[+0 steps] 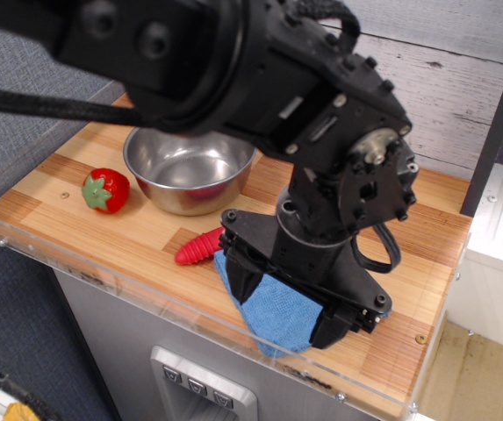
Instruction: Move the napkin near the tines to the right of the fork
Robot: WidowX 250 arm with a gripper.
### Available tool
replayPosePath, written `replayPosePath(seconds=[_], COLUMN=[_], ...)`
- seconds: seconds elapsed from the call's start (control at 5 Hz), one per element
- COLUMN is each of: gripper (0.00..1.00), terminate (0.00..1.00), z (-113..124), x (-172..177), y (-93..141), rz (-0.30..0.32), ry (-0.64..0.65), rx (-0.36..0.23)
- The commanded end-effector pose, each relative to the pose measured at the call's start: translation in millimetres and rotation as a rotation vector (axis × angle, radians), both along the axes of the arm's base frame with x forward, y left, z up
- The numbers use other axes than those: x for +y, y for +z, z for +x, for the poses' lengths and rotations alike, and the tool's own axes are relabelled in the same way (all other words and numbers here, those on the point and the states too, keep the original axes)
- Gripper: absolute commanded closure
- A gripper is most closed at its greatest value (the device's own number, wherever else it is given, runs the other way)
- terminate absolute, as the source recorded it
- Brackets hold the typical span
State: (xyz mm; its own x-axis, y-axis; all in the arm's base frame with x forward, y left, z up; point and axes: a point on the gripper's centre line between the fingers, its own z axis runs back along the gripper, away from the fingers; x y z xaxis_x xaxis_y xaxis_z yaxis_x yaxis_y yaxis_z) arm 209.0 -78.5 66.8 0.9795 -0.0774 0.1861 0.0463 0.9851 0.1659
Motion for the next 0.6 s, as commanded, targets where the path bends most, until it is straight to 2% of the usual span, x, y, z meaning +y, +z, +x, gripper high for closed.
replayPosePath(seconds=[0.0,0.2,0.4], gripper=[0.00,0.00,0.00], terminate=[0.00,0.00,0.00], z=[24.8,27.6,30.2], x=[19.8,30.1,31.4], y=[7.3,2.3,-8.0], rz=[0.001,-0.045,-0.087], ry=[0.062,0.095,0.091], rx=[-0.056,-0.069,-0.042])
